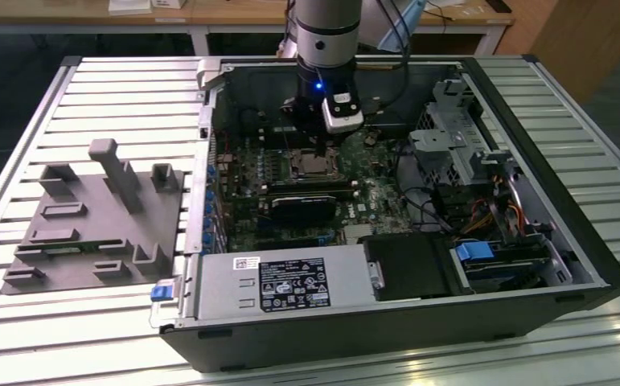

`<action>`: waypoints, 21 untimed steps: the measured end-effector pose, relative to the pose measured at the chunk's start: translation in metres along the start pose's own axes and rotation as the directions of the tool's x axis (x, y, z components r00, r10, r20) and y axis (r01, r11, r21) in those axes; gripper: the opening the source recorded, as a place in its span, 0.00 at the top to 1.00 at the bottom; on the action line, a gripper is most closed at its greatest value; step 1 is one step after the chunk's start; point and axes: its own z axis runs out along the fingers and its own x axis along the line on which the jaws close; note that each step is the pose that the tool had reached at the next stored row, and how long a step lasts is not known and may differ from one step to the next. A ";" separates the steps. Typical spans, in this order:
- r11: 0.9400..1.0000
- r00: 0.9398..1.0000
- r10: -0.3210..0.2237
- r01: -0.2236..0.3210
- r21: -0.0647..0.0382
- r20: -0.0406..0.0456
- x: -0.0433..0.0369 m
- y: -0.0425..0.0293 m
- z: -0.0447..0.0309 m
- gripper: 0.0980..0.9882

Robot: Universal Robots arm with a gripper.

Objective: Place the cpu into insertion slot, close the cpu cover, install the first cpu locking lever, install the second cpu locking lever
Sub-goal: 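Close the cpu cover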

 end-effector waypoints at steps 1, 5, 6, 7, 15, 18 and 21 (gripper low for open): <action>1.000 1.000 -0.018 0.018 -0.001 0.000 0.0000 0.0000 0.0001 0.99; 0.996 0.996 -0.091 0.091 -0.004 -0.002 0.0000 0.0000 0.0008 0.99; 0.994 0.994 -0.109 0.109 -0.005 -0.002 0.0000 -0.0001 0.0010 0.99; 0.992 0.992 -0.127 0.126 -0.006 -0.003 0.0001 -0.0001 0.0012 0.99; 0.979 0.979 -0.206 0.206 -0.010 -0.004 0.0016 -0.0007 0.0023 0.99; 0.979 0.979 -0.206 0.206 -0.010 -0.004 0.0049 -0.0020 0.0028 0.99; 0.979 0.979 -0.206 0.206 -0.010 -0.004 0.0099 -0.0039 0.0038 0.99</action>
